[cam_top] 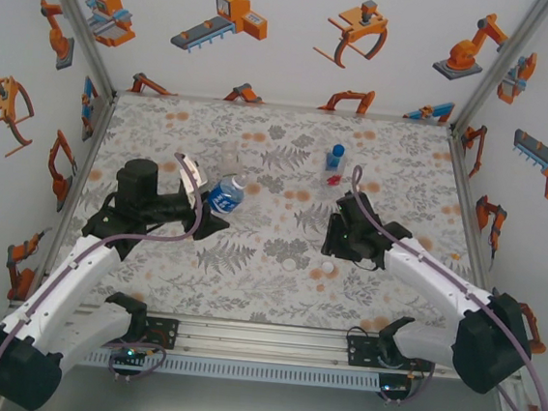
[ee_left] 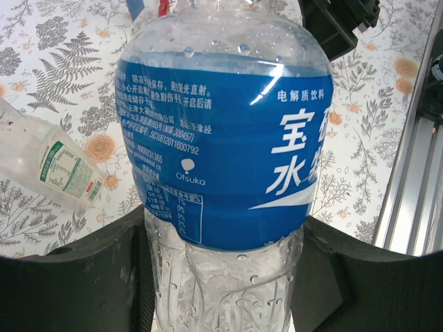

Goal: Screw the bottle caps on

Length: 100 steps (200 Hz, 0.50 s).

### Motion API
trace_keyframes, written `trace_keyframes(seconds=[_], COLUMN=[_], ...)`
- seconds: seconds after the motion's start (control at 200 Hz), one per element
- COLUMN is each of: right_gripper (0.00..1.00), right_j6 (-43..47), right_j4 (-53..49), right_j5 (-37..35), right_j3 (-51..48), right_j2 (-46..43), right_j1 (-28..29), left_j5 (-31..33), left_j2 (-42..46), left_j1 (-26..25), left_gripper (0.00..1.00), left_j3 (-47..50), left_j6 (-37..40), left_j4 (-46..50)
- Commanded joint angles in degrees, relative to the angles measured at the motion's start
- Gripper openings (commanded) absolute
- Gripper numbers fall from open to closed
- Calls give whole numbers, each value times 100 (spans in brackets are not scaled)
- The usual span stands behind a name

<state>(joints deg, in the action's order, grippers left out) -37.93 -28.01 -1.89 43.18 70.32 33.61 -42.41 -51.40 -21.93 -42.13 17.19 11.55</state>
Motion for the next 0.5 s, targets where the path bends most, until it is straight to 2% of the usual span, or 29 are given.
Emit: trace_keyframes(seconds=[0.0, 0.496], right_gripper=[50, 49], right_j6=[-74, -56], right_j4=[-213, -153], right_j5=[111, 200], right_j3=[-38, 0], right_j2=[206, 1214], right_j1=[-21, -21], left_j5=[-48, -65], left_j2=[-20, -77], left_j1=[22, 24], left_gripper=[0, 0], left_j3=[-76, -121], left_j6=[65, 21], left_j4=[-109, -108])
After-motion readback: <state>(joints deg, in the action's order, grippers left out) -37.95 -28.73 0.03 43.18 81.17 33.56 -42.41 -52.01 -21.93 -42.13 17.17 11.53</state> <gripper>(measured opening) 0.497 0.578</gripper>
